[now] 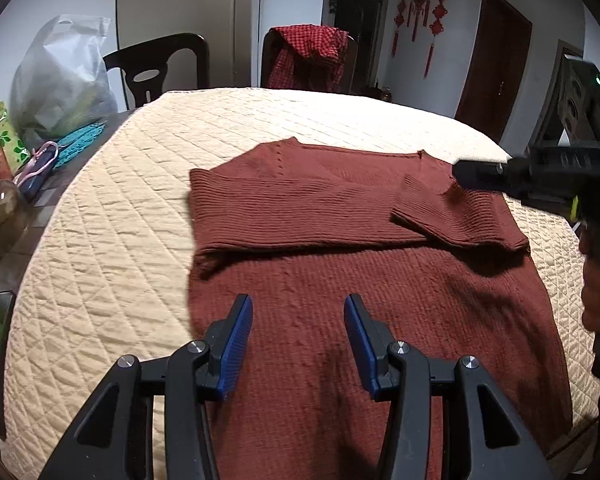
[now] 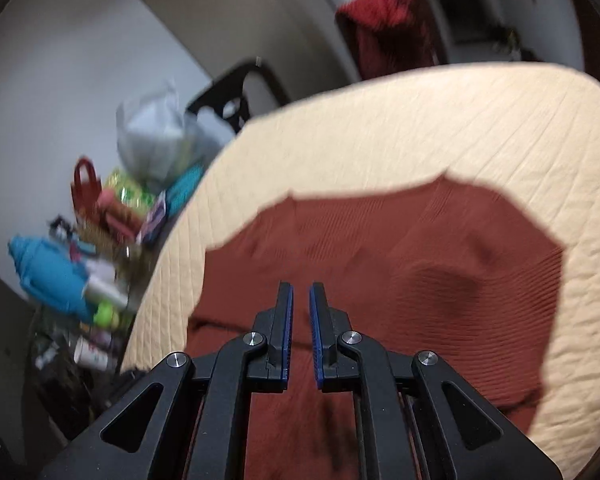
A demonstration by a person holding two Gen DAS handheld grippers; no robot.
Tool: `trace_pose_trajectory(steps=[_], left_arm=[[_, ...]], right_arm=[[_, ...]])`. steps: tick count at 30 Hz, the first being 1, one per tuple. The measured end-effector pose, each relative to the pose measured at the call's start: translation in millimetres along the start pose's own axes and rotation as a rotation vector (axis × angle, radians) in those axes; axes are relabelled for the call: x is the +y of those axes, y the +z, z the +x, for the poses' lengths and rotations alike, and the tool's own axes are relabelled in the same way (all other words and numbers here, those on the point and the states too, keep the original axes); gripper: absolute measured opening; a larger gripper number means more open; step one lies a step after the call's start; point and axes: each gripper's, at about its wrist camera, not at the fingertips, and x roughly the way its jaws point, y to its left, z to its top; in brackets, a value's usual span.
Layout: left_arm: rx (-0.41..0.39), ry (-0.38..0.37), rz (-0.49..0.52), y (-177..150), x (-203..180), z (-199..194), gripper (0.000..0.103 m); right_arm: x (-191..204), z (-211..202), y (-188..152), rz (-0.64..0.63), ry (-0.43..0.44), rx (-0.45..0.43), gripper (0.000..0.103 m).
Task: Fold small clothes
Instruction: 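Grasp the other sleeve with the right gripper and fold it across the body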
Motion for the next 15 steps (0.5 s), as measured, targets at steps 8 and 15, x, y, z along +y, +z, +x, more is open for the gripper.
trace_pose_trajectory(steps=[8,15], left_arm=[[-0.002,-0.028,0.064,11.4,-11.8,-1.2,0.05],[-0.027,-0.123,0.104,48.0,-27.3,11.0,0.05]], right_arm=[[-12.4,-43.6,-13.6,-0.012,-0.045,-0.084,0.019],[-41.5,-70.8,-34.2,0.065,-0.094,-0.144,0.019]])
